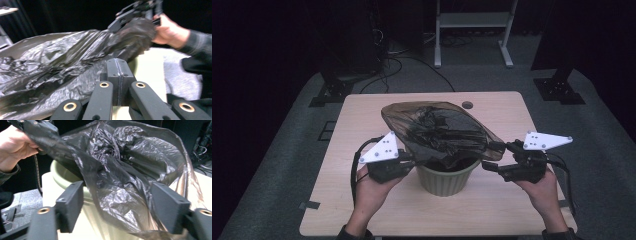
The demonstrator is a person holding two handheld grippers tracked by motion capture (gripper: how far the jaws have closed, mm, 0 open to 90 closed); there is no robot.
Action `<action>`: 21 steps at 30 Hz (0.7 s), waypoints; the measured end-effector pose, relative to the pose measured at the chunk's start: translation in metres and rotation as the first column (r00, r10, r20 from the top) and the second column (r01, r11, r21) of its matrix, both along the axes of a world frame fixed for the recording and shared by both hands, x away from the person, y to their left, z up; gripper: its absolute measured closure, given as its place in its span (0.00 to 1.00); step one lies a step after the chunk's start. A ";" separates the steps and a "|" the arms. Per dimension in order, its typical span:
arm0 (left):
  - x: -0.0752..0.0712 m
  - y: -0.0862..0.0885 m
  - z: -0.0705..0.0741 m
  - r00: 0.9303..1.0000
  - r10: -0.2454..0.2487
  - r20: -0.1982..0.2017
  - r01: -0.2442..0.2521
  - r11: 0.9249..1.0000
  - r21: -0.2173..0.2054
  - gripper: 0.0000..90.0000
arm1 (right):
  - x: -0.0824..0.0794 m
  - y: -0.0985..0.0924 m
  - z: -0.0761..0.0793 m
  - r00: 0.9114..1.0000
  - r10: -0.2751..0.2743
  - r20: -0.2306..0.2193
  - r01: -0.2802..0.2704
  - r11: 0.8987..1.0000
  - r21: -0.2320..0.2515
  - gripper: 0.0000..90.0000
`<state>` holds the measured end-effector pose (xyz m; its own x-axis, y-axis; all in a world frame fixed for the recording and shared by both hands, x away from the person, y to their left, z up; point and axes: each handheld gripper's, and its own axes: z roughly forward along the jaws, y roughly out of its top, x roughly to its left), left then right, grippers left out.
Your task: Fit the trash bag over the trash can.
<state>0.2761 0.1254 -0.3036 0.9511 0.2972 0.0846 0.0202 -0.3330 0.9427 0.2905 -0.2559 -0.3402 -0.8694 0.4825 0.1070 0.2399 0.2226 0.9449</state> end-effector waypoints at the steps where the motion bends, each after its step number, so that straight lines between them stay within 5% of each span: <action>1: -0.007 0.006 0.002 1.000 -0.015 -0.007 0.015 1.000 -0.013 1.00 | -0.002 -0.001 0.000 1.000 0.009 0.001 -0.009 1.000 0.005 0.35; 6: -0.023 0.020 0.001 0.999 -0.035 -0.033 0.034 0.999 -0.024 1.00 | -0.014 -0.003 -0.002 0.999 0.052 0.004 -0.052 0.999 0.010 0.53; 10: -0.031 0.028 -0.013 0.997 -0.021 -0.070 0.021 1.000 0.009 1.00 | -0.020 -0.001 -0.005 0.998 0.065 -0.005 -0.065 0.998 -0.015 0.61; 12: -0.028 0.032 -0.025 0.996 0.002 -0.093 0.001 1.000 0.029 1.00 | -0.023 0.000 -0.012 0.997 0.078 -0.026 -0.079 0.996 -0.033 0.83; 15: -0.016 0.040 -0.050 0.989 0.060 -0.139 -0.052 0.997 0.059 1.00 | -0.021 0.001 -0.021 0.996 0.071 -0.046 -0.073 0.996 -0.050 0.92; 21: 0.001 0.048 -0.077 0.975 0.115 -0.188 -0.098 0.990 0.098 1.00 | -0.016 0.003 -0.038 0.994 0.063 -0.090 -0.071 0.993 -0.094 1.00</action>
<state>0.2769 0.1739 -0.3805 0.9152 0.3973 -0.0670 0.2387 -0.4005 0.8847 0.2744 -0.2533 -0.3777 -0.8895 0.4353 0.1391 0.3014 0.3301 0.8945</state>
